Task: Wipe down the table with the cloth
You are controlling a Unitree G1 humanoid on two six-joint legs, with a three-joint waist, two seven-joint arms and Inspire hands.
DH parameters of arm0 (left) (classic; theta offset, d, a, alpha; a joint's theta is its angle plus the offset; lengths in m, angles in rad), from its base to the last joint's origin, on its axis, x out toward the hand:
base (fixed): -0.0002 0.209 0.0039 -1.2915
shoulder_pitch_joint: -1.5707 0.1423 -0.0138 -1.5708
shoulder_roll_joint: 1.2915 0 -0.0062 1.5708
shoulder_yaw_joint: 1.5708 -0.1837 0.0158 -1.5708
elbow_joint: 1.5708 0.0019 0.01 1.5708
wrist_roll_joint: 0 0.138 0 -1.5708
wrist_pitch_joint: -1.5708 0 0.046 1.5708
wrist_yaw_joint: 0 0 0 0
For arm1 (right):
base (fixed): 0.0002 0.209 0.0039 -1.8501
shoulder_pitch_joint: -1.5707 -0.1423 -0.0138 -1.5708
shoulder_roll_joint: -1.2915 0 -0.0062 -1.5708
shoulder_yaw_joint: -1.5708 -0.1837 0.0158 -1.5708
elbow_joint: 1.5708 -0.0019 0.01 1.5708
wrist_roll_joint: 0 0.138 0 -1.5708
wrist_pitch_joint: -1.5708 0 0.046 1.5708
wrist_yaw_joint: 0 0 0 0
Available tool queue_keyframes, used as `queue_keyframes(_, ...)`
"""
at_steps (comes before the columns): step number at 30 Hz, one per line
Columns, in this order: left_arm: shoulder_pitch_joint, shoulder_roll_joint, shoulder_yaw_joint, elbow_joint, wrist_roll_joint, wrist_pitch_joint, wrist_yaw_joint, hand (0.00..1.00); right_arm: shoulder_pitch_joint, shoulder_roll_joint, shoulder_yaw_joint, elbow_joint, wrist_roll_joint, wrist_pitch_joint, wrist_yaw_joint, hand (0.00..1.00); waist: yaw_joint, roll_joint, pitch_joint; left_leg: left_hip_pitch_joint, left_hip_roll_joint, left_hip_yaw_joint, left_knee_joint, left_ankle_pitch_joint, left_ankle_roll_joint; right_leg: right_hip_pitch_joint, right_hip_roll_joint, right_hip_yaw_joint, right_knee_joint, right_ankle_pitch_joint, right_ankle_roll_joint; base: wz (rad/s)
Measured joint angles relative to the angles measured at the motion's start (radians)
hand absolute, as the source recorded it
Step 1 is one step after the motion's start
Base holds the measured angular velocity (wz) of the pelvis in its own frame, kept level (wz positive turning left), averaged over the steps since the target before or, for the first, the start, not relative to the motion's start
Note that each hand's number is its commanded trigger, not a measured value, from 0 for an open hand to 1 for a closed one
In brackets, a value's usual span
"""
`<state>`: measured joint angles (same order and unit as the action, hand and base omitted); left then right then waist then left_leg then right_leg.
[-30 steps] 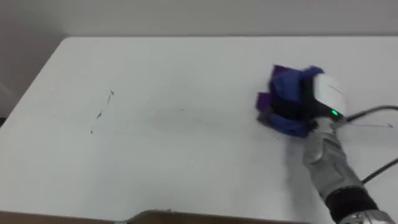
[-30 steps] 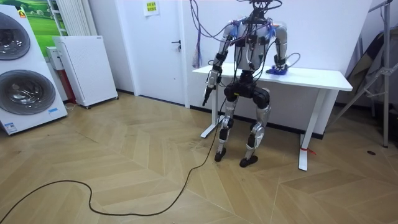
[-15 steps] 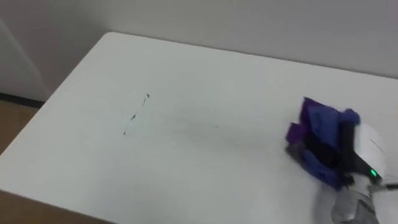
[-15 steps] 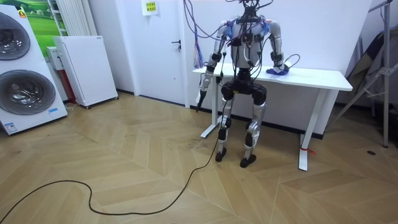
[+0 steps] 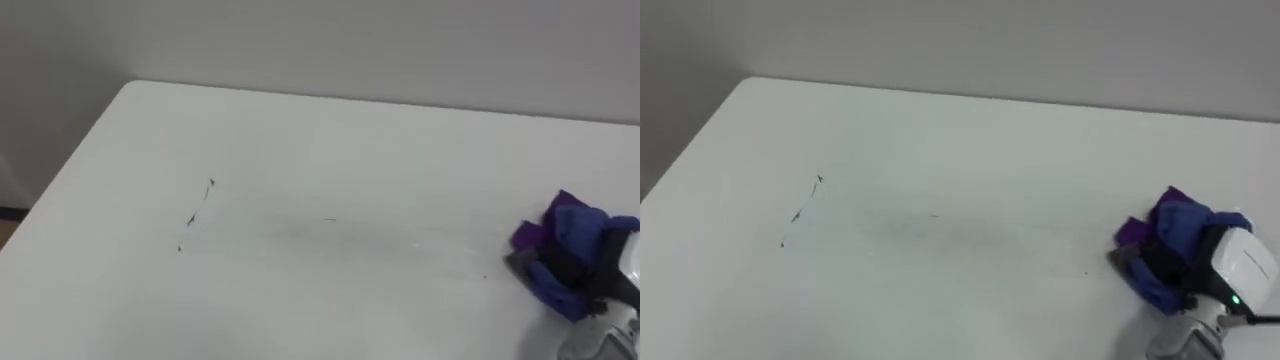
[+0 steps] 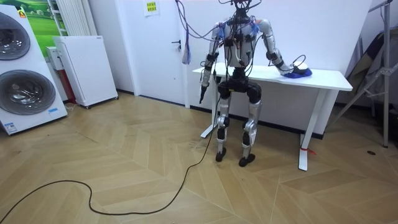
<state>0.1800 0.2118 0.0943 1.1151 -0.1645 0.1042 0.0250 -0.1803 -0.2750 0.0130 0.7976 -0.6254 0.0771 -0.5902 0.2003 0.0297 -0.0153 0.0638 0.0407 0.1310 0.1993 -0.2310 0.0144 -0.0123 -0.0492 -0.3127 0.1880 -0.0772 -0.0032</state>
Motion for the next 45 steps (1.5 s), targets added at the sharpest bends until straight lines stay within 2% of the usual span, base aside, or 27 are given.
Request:
queue_keyframes(1,-0.002,0.0,0.001,0.019,0.002,0.006,-0.011,0.0,-0.048,0.028,0.059,-0.036,-0.05,0.027,0.047,1.0,0.02,0.004,0.005,-0.016,0.0,-0.027,0.006,-0.002,-0.003,-0.018,0.006,-0.021,0.001,0.008,-0.012,-0.48)
queue_keyframes(3,-0.009,-0.001,0.0,0.05,0.002,0.021,-0.021,0.0,-0.124,0.052,0.13,-0.047,-0.092,0.035,0.107,1.0,0.031,0.011,0.0153,-0.04,0.003,-0.059,0.018,-0.001,-0.007,-0.03,0.009,-0.048,0.001,0.01,-0.017,0.08)
queue_keyframes(4,-0.008,-0.001,-0.001,0.053,0.002,0.026,-0.032,0.0,-0.17,0.061,0.17,-0.047,-0.094,0.035,0.142,1.0,0.047,0.016,0.0244,-0.055,0.003,-0.073,0.022,0.0,-0.009,-0.036,0.009,-0.055,0.001,0.003,-0.026,0.45)
queue_keyframes(5,-0.002,-0.001,-0.001,0.049,0.001,0.035,-0.038,0.0,-0.204,0.06,0.188,-0.047,-0.093,0.033,0.168,1.0,0.064,0.015,0.0269,-0.067,0.002,-0.085,0.023,0.008,-0.018,-0.044,0.008,-0.06,0.002,-0.004,-0.029,0.45)
queue_keyframes(7,0.027,0.001,0.001,0.028,0.002,0.043,-0.038,0.0,-0.23,0.053,0.194,-0.044,-0.088,0.026,0.187,1.0,0.086,0.022,0.0285,-0.082,0.0,-0.11,0.021,0.018,-0.021,-0.049,0.006,-0.076,0.001,-0.015,-0.03,0.49)
queue_keyframes(9,0.08,0.005,0.01,0.021,0.001,0.045,-0.037,0.0,-0.232,0.046,0.193,-0.043,-0.083,0.009,0.187,1.0,0.088,0.019,0.0245,-0.084,-0.001,-0.122,0.023,0.023,-0.025,-0.054,0.004,-0.077,0.013,-0.028,-0.03,0.37)
queue_keyframes(11,0.13,0.005,0.023,0.025,0.002,0.064,-0.045,0.0,-0.212,0.032,0.187,-0.03,-0.053,-0.034,0.186,1.0,0.082,0.012,0.023,-0.075,-0.002,-0.131,0.024,0.025,-0.025,-0.043,0.005,-0.074,0.014,-0.033,-0.026,0.17)
queue_keyframes(13,0.147,0.005,0.024,0.027,0.0,0.069,-0.054,0.0,-0.172,0.032,0.162,-0.014,-0.041,-0.068,0.172,1.0,0.062,0.012,0.0238,-0.055,-0.005,-0.136,0.021,0.025,-0.025,-0.012,0.002,-0.074,0.002,-0.04,-0.017,0.44)
queue_keyframes(15,0.142,0.007,0.024,0.023,0.0,0.069,-0.058,0.0,-0.136,0.033,0.137,0.001,-0.034,-0.085,0.151,1.0,0.041,0.006,0.0214,-0.033,-0.014,-0.135,0.012,0.026,-0.024,0.012,-0.005,-0.058,-0.001,-0.062,-0.006,0.52)
queue_keyframes(18,0.138,0.021,0.035,-0.01,0.008,0.05,-0.057,0.0,-0.084,0.032,0.092,0.049,-0.032,-0.142,0.117,1.0,0.03,-0.011,0.0131,-0.001,-0.019,-0.132,-0.008,0.027,-0.018,0.042,-0.006,-0.044,-0.005,-0.07,0.002,0.16)
queue_keyframes(20,0.134,0.021,0.064,-0.017,0.023,0.035,-0.056,0.0,-0.017,0.032,0.034,0.06,-0.039,-0.184,0.077,1.0,-0.002,-0.019,0.0088,0.022,-0.021,-0.124,-0.017,0.024,-0.012,0.078,-0.005,-0.042,-0.022,-0.068,0.009,0.14)
queue_keyframes(22,0.135,0.021,0.066,-0.019,0.043,0.037,-0.056,0.0,0.023,0.032,0.006,0.049,-0.038,-0.19,0.047,1.0,-0.014,-0.014,0.0046,0.034,-0.022,-0.11,-0.019,0.019,-0.005,0.089,-0.005,-0.029,-0.021,-0.067,0.014,-0.11)
queue_keyframes(23,0.132,0.021,0.066,-0.031,0.049,0.039,-0.053,0.0,0.04,0.03,0.001,0.039,-0.028,-0.191,0.032,1.0,-0.031,-0.012,0.0022,0.035,-0.023,-0.106,-0.019,0.017,-0.002,0.092,-0.005,-0.024,-0.022,-0.065,0.017,-0.16)
queue_keyframes(26,0.117,0.022,0.066,-0.058,0.05,0.039,-0.04,0.0,0.056,0.021,0.001,0.038,-0.011,-0.2,0.012,1.0,-0.052,-0.007,-0.0009,0.041,-0.025,-0.099,-0.021,0.015,0.001,0.091,-0.005,-0.01,-0.021,-0.062,0.021,-0.08)
queue_keyframes(27,0.117,0.022,0.066,-0.067,0.05,0.039,-0.037,0.0,0.057,0.021,0.002,0.04,-0.011,-0.201,0.009,1.0,-0.056,-0.006,-0.0013,0.046,-0.025,-0.099,-0.024,0.015,0.001,0.094,-0.005,-0.01,-0.021,-0.062,0.021,-0.03)
queue_keyframes(29,0.118,0.022,0.066,-0.095,0.049,0.037,-0.032,0.0,0.067,0.021,0.002,0.049,-0.01,-0.206,0.003,1.0,-0.064,0.001,-0.0074,0.069,-0.026,-0.098,-0.036,0.015,0.002,0.111,-0.005,-0.001,-0.02,-0.062,0.023,-0.02)
queue_keyframes(34,0.127,0.013,0.065,-0.114,0.048,0.036,-0.028,0.0,0.073,0.02,0.001,0.05,-0.012,-0.207,0.004,1.0,-0.067,0.01,-0.0122,0.092,-0.026,-0.09,-0.049,0.015,0.002,0.128,-0.003,0.016,-0.021,-0.063,0.024,-0.04)
queue_keyframes(35,0.135,0.01,0.065,-0.113,0.047,0.038,-0.028,0.0,0.075,0.021,0.001,0.051,-0.012,-0.207,0.004,0.92,-0.066,0.012,-0.0117,0.098,-0.026,-0.089,-0.05,0.014,0.003,0.133,-0.002,0.018,-0.021,-0.063,0.024,-0.05)
queue_keyframes(36,0.14,0.008,0.065,-0.113,0.046,0.038,-0.028,0.0,0.076,0.021,0.001,0.051,-0.011,-0.206,0.004,0.77,-0.066,0.012,-0.0117,0.1,-0.026,-0.089,-0.05,0.014,0.004,0.136,-0.002,0.017,-0.021,-0.063,0.025,0.0)
queue_keyframes(37,0.149,0.006,0.065,-0.112,0.047,0.039,-0.028,0.0,0.078,0.021,0.001,0.051,-0.011,-0.205,0.004,0.56,-0.066,0.011,-0.0116,0.102,-0.026,-0.09,-0.051,0.014,0.004,0.139,-0.002,0.016,-0.021,-0.064,0.025,0.03)
queue_keyframes(38,0.158,0.005,0.062,-0.112,0.048,0.041,-0.028,0.0,0.078,0.021,0.001,0.051,-0.011,-0.201,0.004,0.07,-0.065,0.011,-0.0115,0.102,-0.026,-0.091,-0.05,0.014,0.004,0.14,-0.003,0.014,-0.021,-0.064,0.025,0.03)
queue_keyframes(39,0.163,0.005,0.059,-0.112,0.048,0.041,-0.028,0.0,0.078,0.021,0.001,0.051,-0.01,-0.2,0.004,0.0,-0.065,0.011,-0.0115,0.102,-0.026,-0.092,-0.051,0.014,0.004,0.14,-0.003,0.014,-0.021,-0.064,0.025,0.03)
queue_keyframes(45,0.19,-0.001,0.045,-0.108,0.047,0.043,-0.038,0.0,0.083,0.011,0.003,0.05,0.0,-0.17,0.027,0.0,-0.063,0.007,-0.0084,0.108,-0.025,-0.095,-0.05,0.013,0.004,0.151,-0.004,0.012,-0.021,-0.064,0.026,0.01)
